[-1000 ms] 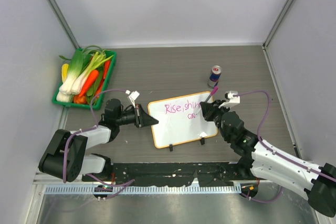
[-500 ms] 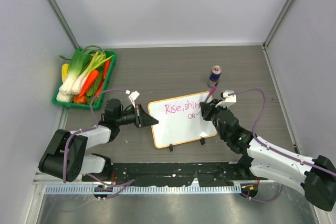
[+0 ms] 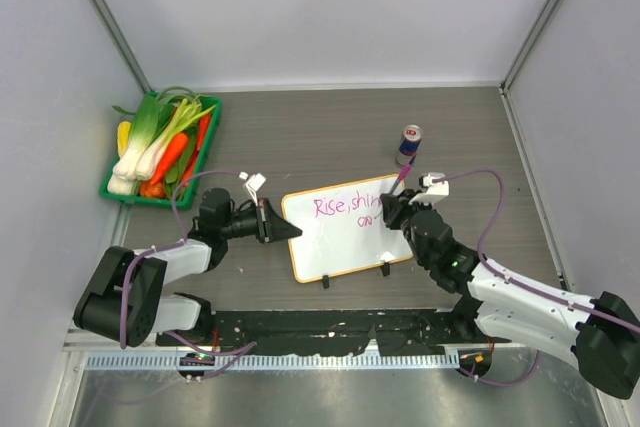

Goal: Write a sentence on the whiteboard
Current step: Write a sentence on the whiteboard, then put down the whiteboard on the whiteboard stand.

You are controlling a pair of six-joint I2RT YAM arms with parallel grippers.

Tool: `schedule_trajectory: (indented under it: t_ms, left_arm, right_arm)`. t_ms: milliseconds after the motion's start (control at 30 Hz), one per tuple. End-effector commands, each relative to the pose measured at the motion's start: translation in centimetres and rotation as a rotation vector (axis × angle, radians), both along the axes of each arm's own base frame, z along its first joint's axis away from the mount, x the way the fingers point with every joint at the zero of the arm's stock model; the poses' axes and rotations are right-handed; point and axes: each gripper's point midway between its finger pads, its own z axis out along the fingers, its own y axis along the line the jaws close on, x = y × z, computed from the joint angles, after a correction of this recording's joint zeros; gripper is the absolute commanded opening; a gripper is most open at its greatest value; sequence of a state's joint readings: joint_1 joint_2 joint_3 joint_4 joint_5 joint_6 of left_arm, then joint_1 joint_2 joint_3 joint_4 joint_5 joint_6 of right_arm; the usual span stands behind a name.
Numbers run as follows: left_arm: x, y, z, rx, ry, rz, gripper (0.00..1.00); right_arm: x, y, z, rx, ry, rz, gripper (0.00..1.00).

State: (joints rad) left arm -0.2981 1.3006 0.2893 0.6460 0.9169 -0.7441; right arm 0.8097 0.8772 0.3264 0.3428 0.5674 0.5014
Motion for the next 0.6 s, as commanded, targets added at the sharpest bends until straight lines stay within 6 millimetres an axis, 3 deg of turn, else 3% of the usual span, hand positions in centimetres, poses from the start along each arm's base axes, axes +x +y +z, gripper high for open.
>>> schedule_trajectory:
  t_ms: [0, 267, 567]
  left_arm:
    - [1.2, 0.9, -2.1, 0.084, 0.002, 0.078, 0.0]
    - [1.2, 0.8, -2.0, 0.084, 0.0, 0.078, 0.0]
    - [1.3, 1.0, -2.0, 0.088, -0.001, 0.089, 0.0]
  right_arm:
    - [0.1, -0.7, 1.6, 0.015, -0.037, -0.028, 0.01]
    - [-0.8, -1.2, 5.6, 0.117, -0.101, -0.013, 0.01]
    - [-1.1, -0.9, 4.9, 0.123, -0.069, -0.002, 0.01]
